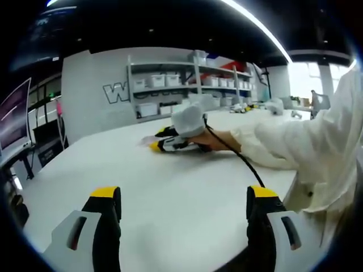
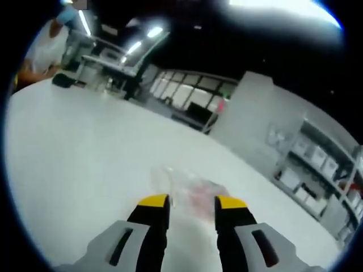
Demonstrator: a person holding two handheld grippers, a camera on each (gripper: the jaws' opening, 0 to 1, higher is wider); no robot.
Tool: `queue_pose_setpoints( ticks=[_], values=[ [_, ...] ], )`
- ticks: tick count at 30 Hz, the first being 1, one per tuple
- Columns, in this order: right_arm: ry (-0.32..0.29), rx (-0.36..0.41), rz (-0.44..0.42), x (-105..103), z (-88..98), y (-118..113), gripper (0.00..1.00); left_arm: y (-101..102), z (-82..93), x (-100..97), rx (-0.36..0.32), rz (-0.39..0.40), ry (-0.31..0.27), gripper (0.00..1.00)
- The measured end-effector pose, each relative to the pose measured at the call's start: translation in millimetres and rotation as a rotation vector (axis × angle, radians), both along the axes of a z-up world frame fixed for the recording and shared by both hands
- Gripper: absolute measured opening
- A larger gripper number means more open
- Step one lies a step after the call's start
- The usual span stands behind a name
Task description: Open the resealable bag by pulling the two sides of the seal apart until the entire bag opening is separated and visibly accessible.
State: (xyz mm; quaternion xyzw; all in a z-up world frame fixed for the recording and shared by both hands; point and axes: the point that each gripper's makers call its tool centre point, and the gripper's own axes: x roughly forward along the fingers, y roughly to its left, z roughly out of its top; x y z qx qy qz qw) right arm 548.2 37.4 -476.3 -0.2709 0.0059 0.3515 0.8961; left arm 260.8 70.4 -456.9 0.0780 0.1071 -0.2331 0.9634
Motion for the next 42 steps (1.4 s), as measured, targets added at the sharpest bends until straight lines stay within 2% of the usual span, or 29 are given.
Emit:
queue_pose_setpoints(
  ticks=[24, 33, 42],
  values=[
    [0.040, 0.060, 0.002, -8, -3.3, 3, 0.14, 0, -5.7, 0.0, -0.004, 0.001, 0.010, 0.90],
    [0.058, 0.051, -0.003, -12, -7.9, 3, 0.00, 2, -5.7, -1.6, -0.004, 0.009, 0.010, 0.90],
    [0.065, 0.064, -0.009, -12, -7.8, 3, 0.00, 1, -4.8, -2.0, -0.003, 0.002, 0.007, 0.90]
  ],
)
